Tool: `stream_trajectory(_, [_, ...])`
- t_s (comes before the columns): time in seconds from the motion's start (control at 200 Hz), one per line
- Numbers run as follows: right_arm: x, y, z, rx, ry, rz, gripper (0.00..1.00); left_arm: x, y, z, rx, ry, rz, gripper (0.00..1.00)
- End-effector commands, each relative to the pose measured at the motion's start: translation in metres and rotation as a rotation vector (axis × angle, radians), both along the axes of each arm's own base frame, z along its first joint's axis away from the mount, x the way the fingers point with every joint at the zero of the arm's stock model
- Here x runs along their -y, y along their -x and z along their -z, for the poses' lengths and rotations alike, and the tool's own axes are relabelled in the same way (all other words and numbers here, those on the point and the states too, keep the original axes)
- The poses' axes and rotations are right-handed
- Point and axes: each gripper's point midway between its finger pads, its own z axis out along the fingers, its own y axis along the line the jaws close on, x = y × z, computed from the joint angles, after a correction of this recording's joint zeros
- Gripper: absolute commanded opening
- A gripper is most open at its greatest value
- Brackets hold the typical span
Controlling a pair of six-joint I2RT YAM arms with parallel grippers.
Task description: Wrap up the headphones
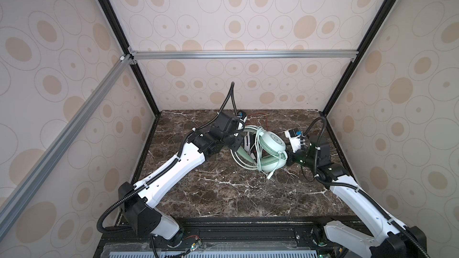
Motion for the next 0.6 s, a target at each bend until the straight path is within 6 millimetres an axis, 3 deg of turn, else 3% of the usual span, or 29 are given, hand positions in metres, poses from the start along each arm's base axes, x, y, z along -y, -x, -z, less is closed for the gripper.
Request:
stream_trajectory(0.0, [0.0, 0.021, 0.022, -0.056, -0.039, -0.009, 0.73, -0.002, -0.013, -0.042, 0.063, 0.088, -0.056, 0.0])
stream_trajectory(0.26, [0.008, 0.038, 0.088, -0.144, 0.035, 0.044, 0.69, -0.003, -0.02, -0.08, 0.113, 0.105, -0.08, 0.0])
stream_trajectory(0.435, [-0.004, 0.038, 0.104, -0.127, 0.153, 0.027, 0.69, 0.0, -0.02, -0.097, 0.124, 0.119, -0.068, 0.0])
stream_trajectory(0.595, [-0.015, 0.027, 0.108, -0.135, 0.22, 0.022, 0.69, 0.003, -0.017, -0.112, 0.136, 0.146, -0.047, 0.0])
